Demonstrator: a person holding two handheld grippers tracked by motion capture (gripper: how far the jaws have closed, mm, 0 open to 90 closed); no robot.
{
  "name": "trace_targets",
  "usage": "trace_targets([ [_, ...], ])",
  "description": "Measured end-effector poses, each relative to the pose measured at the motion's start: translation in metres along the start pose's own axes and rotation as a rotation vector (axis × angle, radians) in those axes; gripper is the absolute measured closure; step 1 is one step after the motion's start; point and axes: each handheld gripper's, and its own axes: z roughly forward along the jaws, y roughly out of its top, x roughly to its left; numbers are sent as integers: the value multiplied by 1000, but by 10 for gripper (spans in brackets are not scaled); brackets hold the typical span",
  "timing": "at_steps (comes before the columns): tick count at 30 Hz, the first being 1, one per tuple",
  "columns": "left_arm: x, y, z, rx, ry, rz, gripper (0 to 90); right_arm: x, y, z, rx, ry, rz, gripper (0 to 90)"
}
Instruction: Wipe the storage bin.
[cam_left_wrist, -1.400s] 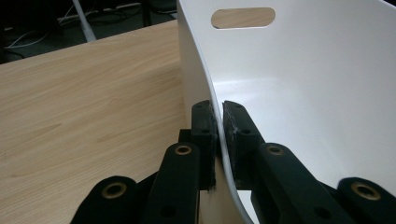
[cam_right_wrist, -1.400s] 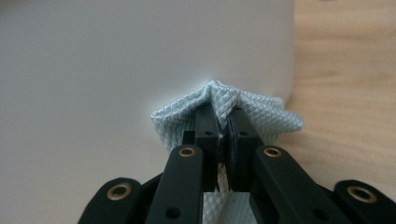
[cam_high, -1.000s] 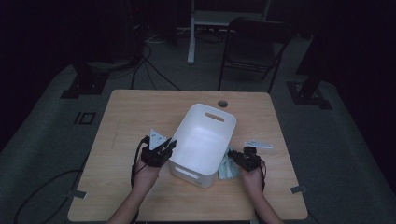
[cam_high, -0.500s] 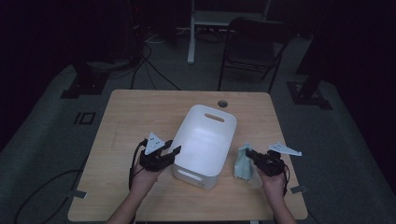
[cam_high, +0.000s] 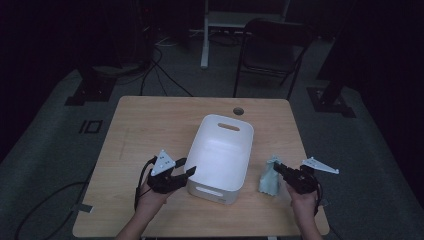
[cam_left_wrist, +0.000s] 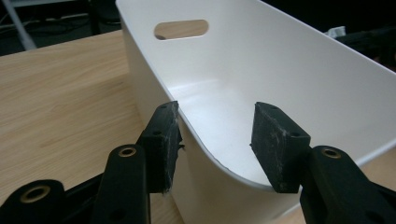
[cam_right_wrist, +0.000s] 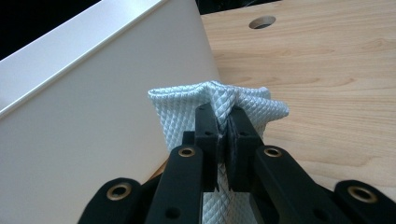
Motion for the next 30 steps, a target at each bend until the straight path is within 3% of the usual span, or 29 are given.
trace_targets([
  [5,-6,1,-3,-1,-23,22,517,-2,-4,-1,10,-10,4,851],
  [10,-13,2,-3,8,-77,40,515,-4,-5,-2,14,-14,4,850],
  [16,-18,3,-2,11,-106,36,495,-7,-5,-3,2,-16,16,850],
  [24,-30,6,1,31,-147,77,498,-10,-4,-7,-12,-25,23,850],
  [30,-36,8,4,39,-176,84,498,-11,-4,-7,-9,-27,25,850],
])
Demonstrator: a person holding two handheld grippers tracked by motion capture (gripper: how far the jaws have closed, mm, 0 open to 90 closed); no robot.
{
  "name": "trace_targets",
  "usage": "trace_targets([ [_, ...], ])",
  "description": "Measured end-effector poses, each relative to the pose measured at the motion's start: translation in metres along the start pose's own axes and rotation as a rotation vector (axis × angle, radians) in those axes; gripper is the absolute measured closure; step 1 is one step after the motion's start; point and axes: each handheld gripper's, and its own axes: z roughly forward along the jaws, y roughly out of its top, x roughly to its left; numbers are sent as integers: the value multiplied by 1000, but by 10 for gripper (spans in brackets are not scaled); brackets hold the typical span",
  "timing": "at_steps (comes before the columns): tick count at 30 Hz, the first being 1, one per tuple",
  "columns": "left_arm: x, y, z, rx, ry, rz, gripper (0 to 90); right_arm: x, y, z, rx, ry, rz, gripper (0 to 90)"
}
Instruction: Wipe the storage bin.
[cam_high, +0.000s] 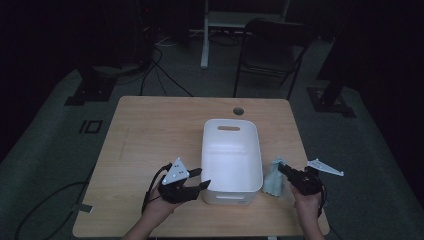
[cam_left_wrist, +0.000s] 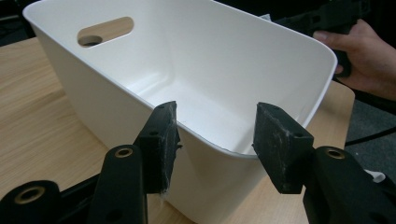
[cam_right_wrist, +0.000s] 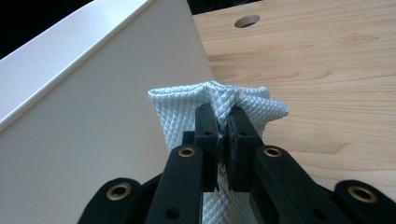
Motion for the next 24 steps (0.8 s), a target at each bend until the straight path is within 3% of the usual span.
trace_targets([
  [8,-4,6,4,15,-35,21,498,1,0,1,5,3,-7,850],
  [18,6,21,6,-7,-64,3,497,-2,1,-3,-7,0,-1,849],
  [21,9,31,8,-18,-56,33,496,-2,1,-4,-9,1,0,850],
  [24,18,39,12,-33,-52,31,497,-2,1,-4,-9,2,1,849],
])
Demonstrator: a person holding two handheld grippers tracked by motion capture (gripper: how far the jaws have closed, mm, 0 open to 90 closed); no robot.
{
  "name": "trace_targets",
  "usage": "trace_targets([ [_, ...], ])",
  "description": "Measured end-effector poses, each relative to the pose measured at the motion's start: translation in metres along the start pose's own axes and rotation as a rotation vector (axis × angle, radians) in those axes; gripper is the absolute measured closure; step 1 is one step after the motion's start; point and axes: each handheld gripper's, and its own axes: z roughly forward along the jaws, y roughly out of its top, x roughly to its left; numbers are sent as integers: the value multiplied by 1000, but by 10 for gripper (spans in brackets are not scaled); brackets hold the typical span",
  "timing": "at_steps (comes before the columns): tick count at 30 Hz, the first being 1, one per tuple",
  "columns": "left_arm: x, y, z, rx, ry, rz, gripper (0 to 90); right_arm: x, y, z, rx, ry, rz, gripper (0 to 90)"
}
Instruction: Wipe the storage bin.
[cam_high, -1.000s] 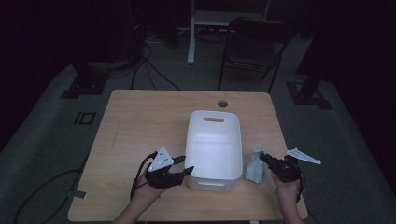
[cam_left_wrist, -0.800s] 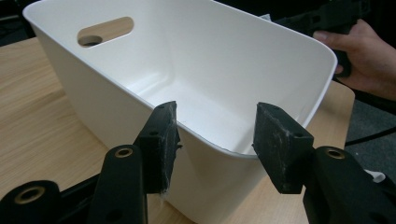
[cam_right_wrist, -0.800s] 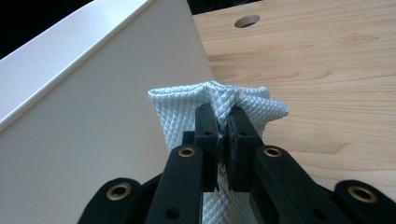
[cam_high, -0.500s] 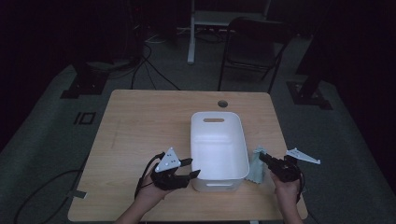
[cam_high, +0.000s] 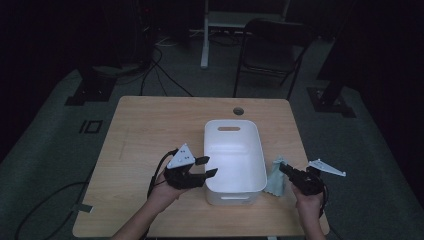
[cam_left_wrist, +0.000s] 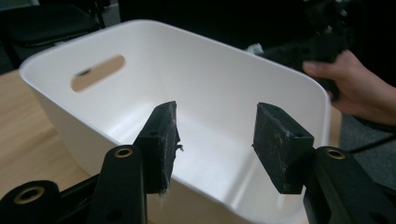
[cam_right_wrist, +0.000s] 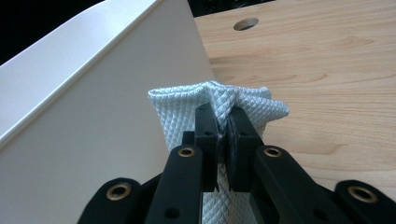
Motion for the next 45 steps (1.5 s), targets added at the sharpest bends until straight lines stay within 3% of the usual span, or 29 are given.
trace_targets([
  [8,38,19,17,-17,71,2,497,0,-1,0,1,3,-2,849],
  [18,86,40,48,-31,107,13,435,0,-2,0,5,11,0,849],
  [19,86,40,48,-31,107,13,436,0,-2,0,5,11,0,849],
  [20,99,42,56,-37,84,0,436,-1,-2,-1,1,12,3,849],
  [23,112,42,66,-25,68,-21,444,-1,-2,-1,2,14,0,848],
  [31,140,34,90,23,58,-57,455,0,-4,0,11,20,0,849],
  [39,152,26,103,43,57,-84,517,-2,-5,-1,12,20,4,849],
  [45,158,22,111,33,14,-120,660,-3,-5,-1,14,16,4,849],
])
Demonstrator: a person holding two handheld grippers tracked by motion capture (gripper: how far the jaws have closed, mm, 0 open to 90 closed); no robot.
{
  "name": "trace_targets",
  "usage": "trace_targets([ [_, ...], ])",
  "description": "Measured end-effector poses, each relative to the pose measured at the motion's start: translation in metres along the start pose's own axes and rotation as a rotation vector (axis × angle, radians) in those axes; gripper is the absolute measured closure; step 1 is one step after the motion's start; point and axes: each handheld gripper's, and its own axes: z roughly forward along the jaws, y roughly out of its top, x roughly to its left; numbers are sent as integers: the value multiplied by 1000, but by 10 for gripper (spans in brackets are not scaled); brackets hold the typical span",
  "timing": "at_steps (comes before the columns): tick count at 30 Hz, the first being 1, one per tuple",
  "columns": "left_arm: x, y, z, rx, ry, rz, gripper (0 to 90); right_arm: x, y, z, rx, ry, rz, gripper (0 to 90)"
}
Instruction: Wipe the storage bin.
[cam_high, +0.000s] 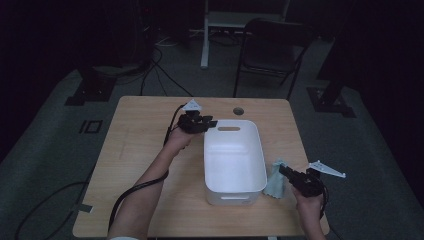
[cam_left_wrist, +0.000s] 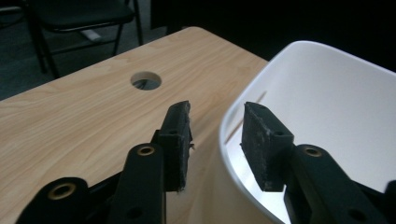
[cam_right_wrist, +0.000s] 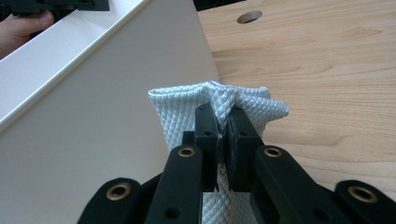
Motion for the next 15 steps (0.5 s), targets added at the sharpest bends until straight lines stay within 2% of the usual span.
trace_targets([
  [4,-2,1,6,6,-15,17,714,0,0,0,1,-3,-5,848],
  [8,-4,1,8,13,-14,38,752,-1,-1,-1,1,-4,0,849],
  [13,-4,-2,3,13,-6,46,782,-2,-1,-1,1,-3,7,849],
  [15,-5,-4,-3,14,16,43,791,-2,-1,-2,0,-3,7,849],
])
